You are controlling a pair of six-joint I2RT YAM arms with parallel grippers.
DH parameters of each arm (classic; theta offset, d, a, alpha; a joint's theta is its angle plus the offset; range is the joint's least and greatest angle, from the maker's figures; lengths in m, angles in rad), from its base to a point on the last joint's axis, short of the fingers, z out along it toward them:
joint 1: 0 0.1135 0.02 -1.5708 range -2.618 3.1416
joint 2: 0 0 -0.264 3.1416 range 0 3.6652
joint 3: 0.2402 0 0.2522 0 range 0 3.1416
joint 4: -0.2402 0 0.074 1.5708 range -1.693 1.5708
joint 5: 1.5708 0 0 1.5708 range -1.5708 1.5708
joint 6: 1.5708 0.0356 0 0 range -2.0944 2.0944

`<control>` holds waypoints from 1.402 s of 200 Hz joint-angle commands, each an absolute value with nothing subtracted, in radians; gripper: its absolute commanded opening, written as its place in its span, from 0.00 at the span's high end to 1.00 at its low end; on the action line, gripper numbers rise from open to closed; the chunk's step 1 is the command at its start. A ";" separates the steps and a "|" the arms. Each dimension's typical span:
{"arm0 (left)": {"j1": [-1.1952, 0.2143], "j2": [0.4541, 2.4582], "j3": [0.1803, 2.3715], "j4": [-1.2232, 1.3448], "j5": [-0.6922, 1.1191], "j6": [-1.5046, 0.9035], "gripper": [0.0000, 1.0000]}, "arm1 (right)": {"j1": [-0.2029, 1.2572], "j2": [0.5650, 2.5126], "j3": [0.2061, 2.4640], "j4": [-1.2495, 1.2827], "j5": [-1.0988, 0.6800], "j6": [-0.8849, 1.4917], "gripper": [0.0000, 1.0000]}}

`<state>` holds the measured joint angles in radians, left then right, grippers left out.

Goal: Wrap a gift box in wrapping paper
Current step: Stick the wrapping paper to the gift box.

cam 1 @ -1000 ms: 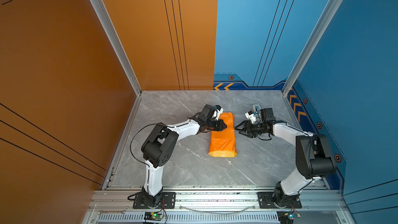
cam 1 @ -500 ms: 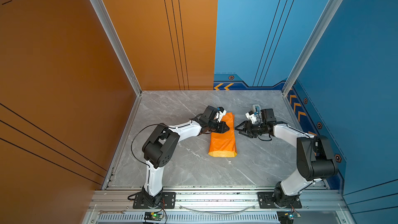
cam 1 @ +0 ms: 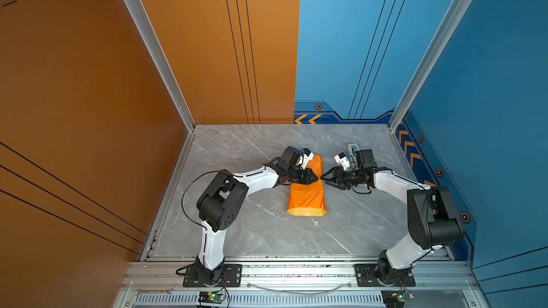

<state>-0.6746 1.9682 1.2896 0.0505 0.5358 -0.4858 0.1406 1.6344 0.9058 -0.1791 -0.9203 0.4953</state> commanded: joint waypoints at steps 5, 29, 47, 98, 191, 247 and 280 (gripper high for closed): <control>-0.681 1.991 1.254 0.012 0.542 -0.466 0.84 | 0.145 1.653 0.925 -0.162 -0.913 0.499 0.49; -0.677 1.990 1.250 0.012 0.537 -0.466 0.84 | 0.146 1.658 0.926 -0.160 -0.909 0.500 0.50; -0.674 1.987 1.246 0.006 0.525 -0.468 0.84 | 0.142 1.651 0.928 -0.164 -0.913 0.497 0.50; -0.650 1.973 1.217 0.034 0.531 -0.484 0.84 | 0.078 1.603 0.900 -0.182 -0.936 0.486 0.50; -0.648 1.971 1.218 0.033 0.528 -0.483 0.84 | 0.146 1.689 0.953 -0.193 -0.905 0.477 0.64; -0.648 1.966 1.217 0.035 0.526 -0.483 0.84 | 0.153 1.710 0.956 -0.202 -0.883 0.469 0.64; -0.646 1.959 1.216 0.038 0.526 -0.484 0.84 | 0.167 1.737 0.971 -0.198 -0.881 0.469 0.64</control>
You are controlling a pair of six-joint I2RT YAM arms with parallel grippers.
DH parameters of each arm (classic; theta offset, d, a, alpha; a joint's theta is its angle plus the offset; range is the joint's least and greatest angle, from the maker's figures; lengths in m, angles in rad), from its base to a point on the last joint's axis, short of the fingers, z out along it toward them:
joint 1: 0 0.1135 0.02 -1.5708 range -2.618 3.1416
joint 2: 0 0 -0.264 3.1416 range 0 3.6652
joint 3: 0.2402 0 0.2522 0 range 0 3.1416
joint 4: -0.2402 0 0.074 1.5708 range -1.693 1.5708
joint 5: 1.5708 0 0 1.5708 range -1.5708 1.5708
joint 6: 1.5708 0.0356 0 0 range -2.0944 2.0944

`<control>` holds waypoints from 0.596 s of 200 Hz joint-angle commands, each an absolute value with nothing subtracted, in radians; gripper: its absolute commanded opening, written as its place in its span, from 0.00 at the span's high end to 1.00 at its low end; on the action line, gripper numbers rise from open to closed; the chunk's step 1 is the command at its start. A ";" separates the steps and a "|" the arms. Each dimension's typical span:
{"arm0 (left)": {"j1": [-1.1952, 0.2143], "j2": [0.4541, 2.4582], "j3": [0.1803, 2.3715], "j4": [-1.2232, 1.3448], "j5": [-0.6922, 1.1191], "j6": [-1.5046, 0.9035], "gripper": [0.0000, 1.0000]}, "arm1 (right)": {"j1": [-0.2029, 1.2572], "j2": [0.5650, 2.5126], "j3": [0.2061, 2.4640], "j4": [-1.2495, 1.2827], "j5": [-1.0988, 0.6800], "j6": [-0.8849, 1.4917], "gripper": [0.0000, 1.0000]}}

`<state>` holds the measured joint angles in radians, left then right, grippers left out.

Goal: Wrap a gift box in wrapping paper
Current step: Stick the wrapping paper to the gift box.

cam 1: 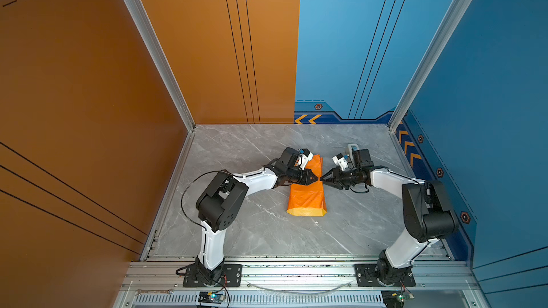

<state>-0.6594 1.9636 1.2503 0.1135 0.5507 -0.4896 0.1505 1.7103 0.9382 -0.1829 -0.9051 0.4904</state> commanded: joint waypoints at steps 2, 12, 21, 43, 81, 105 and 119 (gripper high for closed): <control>-0.645 1.959 1.216 0.038 0.526 -0.483 0.84 | 0.167 1.738 0.972 -0.198 -0.881 0.469 0.64; -0.643 1.955 1.214 0.040 0.526 -0.483 0.84 | 0.173 1.747 0.978 -0.198 -0.879 0.469 0.64; -0.643 1.954 1.213 0.039 0.526 -0.485 0.84 | 0.174 1.755 0.983 -0.201 -0.874 0.468 0.64; -0.638 1.945 1.211 0.037 0.524 -0.486 0.84 | 0.176 1.775 0.992 -0.234 -0.846 0.459 0.66; -0.619 1.914 1.203 0.039 0.524 -0.491 0.84 | 0.176 1.798 0.993 -0.275 -0.810 0.445 0.73; -0.614 1.892 1.211 0.043 0.534 -0.490 0.84 | 0.178 1.802 0.993 -0.284 -0.805 0.443 0.76; -0.614 1.883 1.222 0.046 0.544 -0.491 0.84 | 0.177 1.802 0.992 -0.289 -0.805 0.442 0.77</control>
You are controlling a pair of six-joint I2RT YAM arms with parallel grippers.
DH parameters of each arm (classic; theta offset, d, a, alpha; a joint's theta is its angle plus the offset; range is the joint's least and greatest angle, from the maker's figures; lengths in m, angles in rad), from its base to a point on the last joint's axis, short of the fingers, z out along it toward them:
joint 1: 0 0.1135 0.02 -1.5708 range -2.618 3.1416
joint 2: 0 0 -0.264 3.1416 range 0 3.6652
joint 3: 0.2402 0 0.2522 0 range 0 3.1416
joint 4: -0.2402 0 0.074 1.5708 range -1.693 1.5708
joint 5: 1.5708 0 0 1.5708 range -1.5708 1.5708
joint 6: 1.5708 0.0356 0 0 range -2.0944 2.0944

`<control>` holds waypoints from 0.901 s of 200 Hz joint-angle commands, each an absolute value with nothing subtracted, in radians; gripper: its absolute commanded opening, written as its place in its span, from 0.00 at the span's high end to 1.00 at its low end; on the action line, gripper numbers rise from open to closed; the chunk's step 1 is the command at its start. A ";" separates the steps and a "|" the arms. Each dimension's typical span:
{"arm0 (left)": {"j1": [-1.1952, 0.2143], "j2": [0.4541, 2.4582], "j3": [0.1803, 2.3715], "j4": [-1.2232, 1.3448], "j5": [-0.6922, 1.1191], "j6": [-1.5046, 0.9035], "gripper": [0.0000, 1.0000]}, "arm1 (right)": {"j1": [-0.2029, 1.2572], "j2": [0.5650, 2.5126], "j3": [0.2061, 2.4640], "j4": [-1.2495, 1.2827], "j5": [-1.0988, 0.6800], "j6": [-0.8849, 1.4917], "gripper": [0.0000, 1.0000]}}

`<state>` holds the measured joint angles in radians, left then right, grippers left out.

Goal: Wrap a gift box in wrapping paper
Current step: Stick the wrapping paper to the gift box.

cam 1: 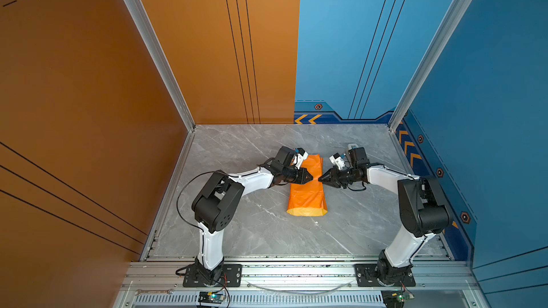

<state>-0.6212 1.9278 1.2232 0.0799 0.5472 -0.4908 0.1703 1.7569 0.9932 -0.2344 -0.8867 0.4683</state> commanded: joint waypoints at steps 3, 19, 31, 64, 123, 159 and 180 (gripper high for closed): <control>-0.614 1.882 1.226 0.047 0.549 -0.491 0.84 | 0.176 1.801 0.992 -0.289 -0.804 0.441 0.77; -0.622 1.879 1.242 0.050 0.565 -0.490 0.85 | 0.178 1.798 0.991 -0.295 -0.802 0.438 0.77; -0.630 1.878 1.256 0.050 0.579 -0.484 0.87 | 0.178 1.796 0.991 -0.298 -0.801 0.437 0.77; -0.653 1.901 1.290 0.058 0.618 -0.470 0.89 | 0.178 1.794 0.993 -0.301 -0.802 0.436 0.77; -0.671 1.999 1.326 0.063 0.625 -0.481 0.89 | 0.179 1.790 0.991 -0.301 -0.807 0.436 0.77; -0.664 2.020 1.266 0.055 0.585 -0.482 0.90 | 0.174 1.767 0.994 -0.303 -0.812 0.437 0.76; -0.658 2.024 1.232 0.059 0.566 -0.488 0.90 | 0.163 1.732 1.000 -0.319 -0.819 0.435 0.71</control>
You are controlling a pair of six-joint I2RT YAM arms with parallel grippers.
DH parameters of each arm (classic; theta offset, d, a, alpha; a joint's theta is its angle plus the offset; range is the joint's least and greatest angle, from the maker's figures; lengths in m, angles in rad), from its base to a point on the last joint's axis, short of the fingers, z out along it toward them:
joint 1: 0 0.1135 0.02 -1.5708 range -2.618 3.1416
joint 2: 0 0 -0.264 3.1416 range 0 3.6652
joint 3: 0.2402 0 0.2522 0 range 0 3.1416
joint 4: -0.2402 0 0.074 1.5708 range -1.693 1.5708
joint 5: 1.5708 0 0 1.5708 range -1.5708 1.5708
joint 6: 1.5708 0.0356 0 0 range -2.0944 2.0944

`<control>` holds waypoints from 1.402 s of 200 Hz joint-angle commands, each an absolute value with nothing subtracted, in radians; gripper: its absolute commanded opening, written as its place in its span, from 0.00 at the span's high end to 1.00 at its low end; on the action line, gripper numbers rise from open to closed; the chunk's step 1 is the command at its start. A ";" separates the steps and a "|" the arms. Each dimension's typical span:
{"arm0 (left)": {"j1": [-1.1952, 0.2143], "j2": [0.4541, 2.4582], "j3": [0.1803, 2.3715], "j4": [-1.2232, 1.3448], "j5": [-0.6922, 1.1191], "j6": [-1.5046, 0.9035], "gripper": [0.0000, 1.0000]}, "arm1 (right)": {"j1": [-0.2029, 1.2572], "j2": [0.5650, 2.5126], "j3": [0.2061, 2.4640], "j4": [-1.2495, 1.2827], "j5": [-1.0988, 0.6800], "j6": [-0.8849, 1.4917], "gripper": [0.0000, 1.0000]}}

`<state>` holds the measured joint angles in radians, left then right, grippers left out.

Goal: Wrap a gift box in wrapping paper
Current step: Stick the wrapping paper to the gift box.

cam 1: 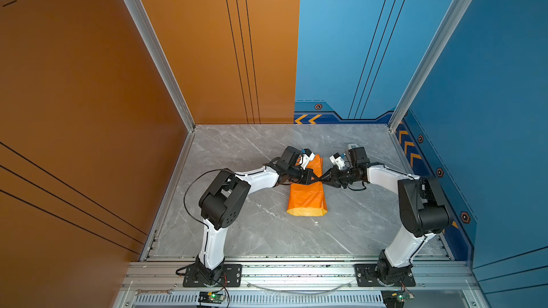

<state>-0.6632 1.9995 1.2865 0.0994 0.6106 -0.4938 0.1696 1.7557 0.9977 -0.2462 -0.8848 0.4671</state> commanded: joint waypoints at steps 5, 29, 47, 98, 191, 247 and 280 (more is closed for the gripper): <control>-0.657 2.027 1.229 0.059 0.565 -0.489 0.90 | 0.161 1.720 1.002 -0.324 -0.824 0.433 0.68; -0.656 2.032 1.224 0.058 0.560 -0.489 0.91 | 0.123 1.642 1.002 -0.353 -0.835 0.425 0.50; -0.655 2.031 1.228 0.055 0.560 -0.488 0.90 | 0.088 1.590 1.002 -0.386 -0.825 0.421 0.51; -0.656 2.030 1.230 0.054 0.560 -0.486 0.90 | 0.150 1.614 1.032 -0.471 -0.766 0.370 0.62; -0.654 2.021 1.232 0.043 0.555 -0.480 0.90 | 0.186 1.758 1.029 -0.294 -0.822 0.442 0.78; -0.652 2.018 1.231 0.038 0.555 -0.476 0.90 | 0.187 1.822 0.992 -0.238 -0.869 0.473 0.61; -0.650 2.016 1.228 0.038 0.554 -0.476 0.90 | 0.167 1.807 0.954 -0.173 -0.903 0.514 0.56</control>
<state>-0.6518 1.9972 1.2659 0.1356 0.6102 -0.4934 0.1699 1.7916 0.9970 -0.2199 -0.9184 0.4782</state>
